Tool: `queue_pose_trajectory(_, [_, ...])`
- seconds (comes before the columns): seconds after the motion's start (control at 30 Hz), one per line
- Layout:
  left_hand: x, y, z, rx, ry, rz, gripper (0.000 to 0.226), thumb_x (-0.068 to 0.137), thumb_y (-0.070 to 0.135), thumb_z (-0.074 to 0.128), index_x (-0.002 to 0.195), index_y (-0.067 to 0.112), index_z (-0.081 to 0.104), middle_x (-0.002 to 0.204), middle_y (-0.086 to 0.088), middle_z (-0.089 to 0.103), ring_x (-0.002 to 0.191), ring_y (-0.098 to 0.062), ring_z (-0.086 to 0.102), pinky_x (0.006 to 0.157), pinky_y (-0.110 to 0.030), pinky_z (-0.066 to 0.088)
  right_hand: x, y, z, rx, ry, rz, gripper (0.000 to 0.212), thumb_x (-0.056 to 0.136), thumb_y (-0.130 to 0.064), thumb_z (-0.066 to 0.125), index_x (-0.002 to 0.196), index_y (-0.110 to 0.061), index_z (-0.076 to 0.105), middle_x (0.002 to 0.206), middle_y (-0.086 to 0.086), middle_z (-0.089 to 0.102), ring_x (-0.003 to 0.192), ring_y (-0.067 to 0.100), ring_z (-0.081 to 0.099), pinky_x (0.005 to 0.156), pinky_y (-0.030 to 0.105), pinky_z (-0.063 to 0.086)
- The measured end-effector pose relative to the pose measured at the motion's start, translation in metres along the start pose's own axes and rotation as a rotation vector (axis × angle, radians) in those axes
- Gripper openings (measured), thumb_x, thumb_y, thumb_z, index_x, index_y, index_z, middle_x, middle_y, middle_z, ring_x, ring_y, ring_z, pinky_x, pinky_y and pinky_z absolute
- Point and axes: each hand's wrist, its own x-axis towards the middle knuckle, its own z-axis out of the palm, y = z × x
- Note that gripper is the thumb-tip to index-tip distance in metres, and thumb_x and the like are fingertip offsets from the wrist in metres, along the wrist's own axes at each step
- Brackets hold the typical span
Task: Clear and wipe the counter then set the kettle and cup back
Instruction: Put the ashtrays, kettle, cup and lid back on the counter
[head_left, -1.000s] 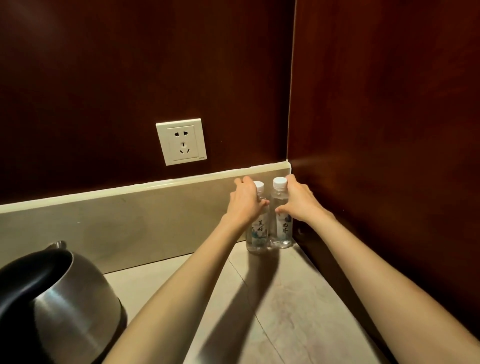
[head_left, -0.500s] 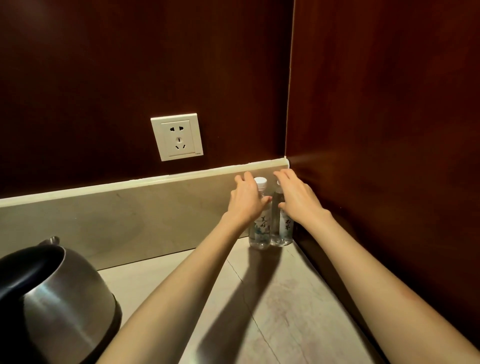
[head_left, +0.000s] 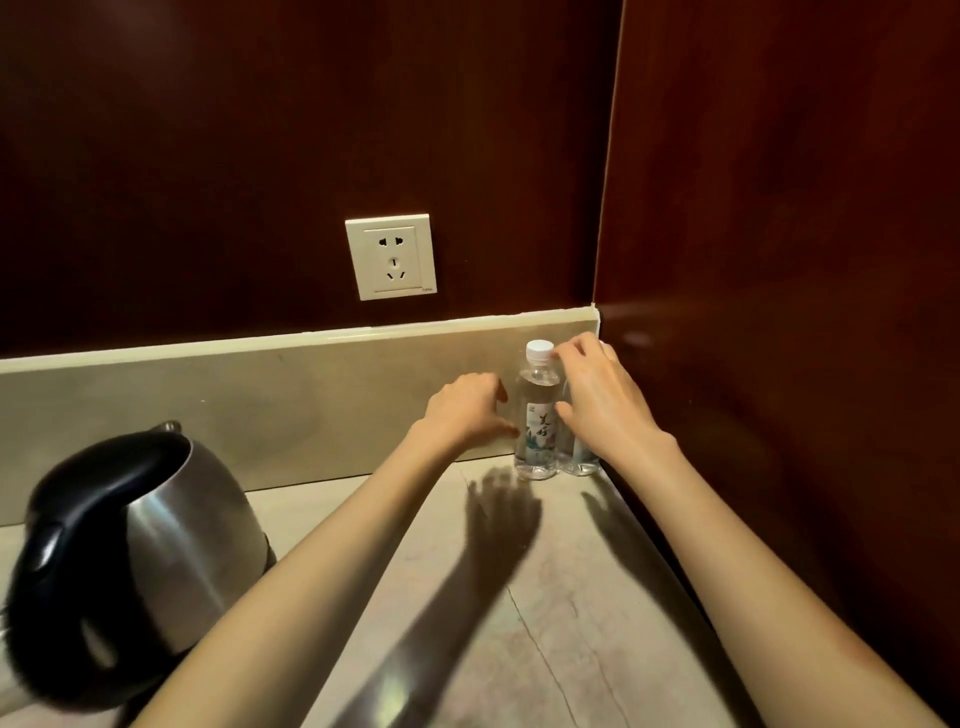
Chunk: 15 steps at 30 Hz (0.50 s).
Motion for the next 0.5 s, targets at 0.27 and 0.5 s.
queue_pose_trajectory(0.27, [-0.052,-0.017,-0.003,0.110,-0.116,-0.017,0.045,0.075,0.034,0.076,0.116,0.021,0.061,0.119,0.000,0.063,0.110,-0.023,0.058,0.085,-0.032,0.046,-0.023,-0.020,0.001,0.016,-0.376,-0.064,0.038,0.081,-0.022,0.067,0.117,-0.017,0.054,0.120,0.005,0.058,0.107,0.027,0.057,0.085,0.039,0.049])
queue_pose_trajectory(0.5, [-0.127,-0.060,0.013,0.072,-0.200,-0.144,0.040,0.078,0.030,0.072,0.114,0.015,0.062,0.113,-0.004,0.064,0.106,-0.023,0.059,0.085,-0.030,0.047,-0.046,-0.053,0.029,0.022,-0.612,-0.213,0.052,0.077,-0.032,0.074,0.123,-0.024,0.053,0.122,0.002,0.057,0.111,0.021,0.055,0.091,0.038,0.048])
